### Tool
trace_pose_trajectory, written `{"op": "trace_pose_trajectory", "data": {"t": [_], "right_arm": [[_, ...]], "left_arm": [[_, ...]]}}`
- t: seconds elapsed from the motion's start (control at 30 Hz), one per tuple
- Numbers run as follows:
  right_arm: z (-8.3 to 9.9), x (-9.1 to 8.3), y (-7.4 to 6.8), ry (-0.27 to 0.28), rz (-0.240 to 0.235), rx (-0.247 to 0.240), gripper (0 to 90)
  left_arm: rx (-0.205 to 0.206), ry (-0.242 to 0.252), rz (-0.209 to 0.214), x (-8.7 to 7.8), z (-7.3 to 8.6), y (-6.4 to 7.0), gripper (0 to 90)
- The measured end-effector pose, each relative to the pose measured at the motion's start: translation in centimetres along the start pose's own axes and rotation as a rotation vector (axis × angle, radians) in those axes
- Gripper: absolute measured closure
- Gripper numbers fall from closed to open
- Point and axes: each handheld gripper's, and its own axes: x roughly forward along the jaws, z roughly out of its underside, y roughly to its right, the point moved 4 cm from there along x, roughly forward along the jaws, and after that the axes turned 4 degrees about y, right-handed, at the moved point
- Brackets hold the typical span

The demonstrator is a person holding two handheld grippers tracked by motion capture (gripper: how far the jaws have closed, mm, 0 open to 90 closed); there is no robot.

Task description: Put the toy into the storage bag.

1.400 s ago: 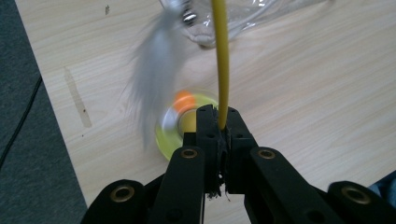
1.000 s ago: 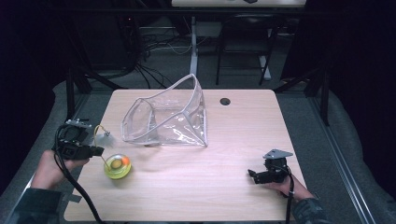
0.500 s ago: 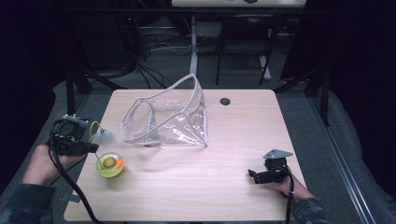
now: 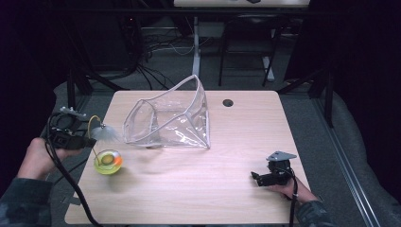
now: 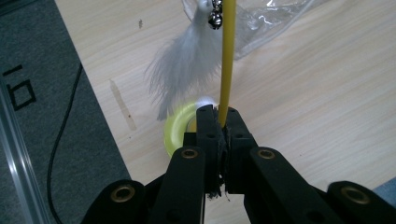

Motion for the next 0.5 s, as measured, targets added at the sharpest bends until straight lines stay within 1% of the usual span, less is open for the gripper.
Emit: {"op": "trace_pose_trajectory", "data": {"t": [0.03, 0.17, 0.23, 0.27, 0.3, 0.33, 0.4, 0.47, 0.5], "right_arm": [[0.0, 0.0, 0.0, 0.000, 0.000, 0.000, 0.0], [0.0, 0.0, 0.0, 0.000, 0.000, 0.000, 0.0], [0.0, 0.0, 0.0, 0.000, 0.001, 0.000, 0.0], [0.0, 0.0, 0.0, -0.001, 0.000, -0.001, 0.0], [0.0, 0.0, 0.0, 0.000, 0.000, 0.000, 0.0], [0.0, 0.0, 0.0, 0.000, 0.001, 0.000, 0.0], [0.0, 0.0, 0.0, 0.000, 0.001, 0.000, 0.0], [0.0, 0.0, 0.0, 0.000, 0.001, 0.000, 0.0], [0.0, 0.0, 0.0, -0.005, -0.001, -0.004, 0.0]], "left_arm": [[-0.004, 0.005, -0.003, -0.3, -0.3, -0.3, 88.0], [-0.001, 0.001, -0.014, -0.8, -0.8, -0.7, 88.0], [-0.007, 0.012, -0.025, -1.1, -1.1, -0.9, 88.0], [-0.002, 0.012, -0.025, -1.3, -1.3, -1.0, 88.1], [-0.005, 0.019, -0.030, -1.5, -1.4, -1.1, 88.1], [0.003, 0.015, -0.033, -1.6, -1.7, -1.2, 88.1], [-0.002, 0.022, -0.036, -1.7, -1.8, -1.4, 88.0], [-0.003, 0.016, -0.034, -1.7, -2.1, -1.7, 88.1], [-0.006, 0.005, -0.034, -1.6, -2.3, -1.9, 88.1]]}}
